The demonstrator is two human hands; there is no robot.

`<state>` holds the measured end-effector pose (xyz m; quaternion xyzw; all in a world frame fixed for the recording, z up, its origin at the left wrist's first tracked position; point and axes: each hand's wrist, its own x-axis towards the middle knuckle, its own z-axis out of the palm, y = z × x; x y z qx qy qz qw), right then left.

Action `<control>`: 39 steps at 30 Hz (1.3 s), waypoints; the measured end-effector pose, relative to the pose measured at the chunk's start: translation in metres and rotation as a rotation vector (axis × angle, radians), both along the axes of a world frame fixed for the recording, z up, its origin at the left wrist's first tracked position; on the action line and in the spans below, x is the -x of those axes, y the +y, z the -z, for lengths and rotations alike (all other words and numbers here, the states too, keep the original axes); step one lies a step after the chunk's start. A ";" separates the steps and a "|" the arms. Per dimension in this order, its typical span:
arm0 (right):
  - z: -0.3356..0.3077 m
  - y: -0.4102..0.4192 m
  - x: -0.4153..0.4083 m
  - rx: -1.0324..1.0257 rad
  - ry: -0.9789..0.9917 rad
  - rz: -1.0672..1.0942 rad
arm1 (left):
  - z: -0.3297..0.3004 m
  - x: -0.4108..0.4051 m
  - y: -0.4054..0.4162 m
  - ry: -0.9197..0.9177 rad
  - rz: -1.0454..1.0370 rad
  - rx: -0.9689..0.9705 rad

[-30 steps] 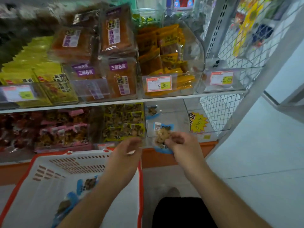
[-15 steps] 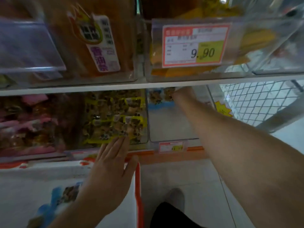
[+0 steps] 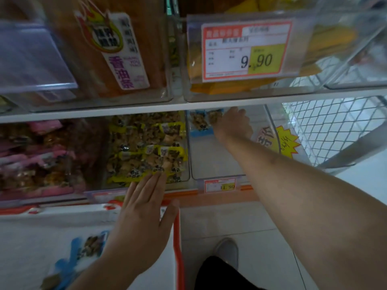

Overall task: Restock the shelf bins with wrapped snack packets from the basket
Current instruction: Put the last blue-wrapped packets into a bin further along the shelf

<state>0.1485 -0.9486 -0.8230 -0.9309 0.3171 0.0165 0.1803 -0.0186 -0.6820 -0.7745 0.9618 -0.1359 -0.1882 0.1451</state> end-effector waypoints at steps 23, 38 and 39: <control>-0.058 0.299 0.254 -0.405 0.582 -0.955 | -0.066 0.087 0.268 -0.194 -0.463 -0.069; 0.093 0.413 0.250 -0.034 0.675 -0.796 | -0.037 0.097 0.326 0.140 -0.552 0.131; 0.098 0.412 0.251 -0.023 0.665 -0.785 | -0.037 0.096 0.327 0.129 -0.548 0.139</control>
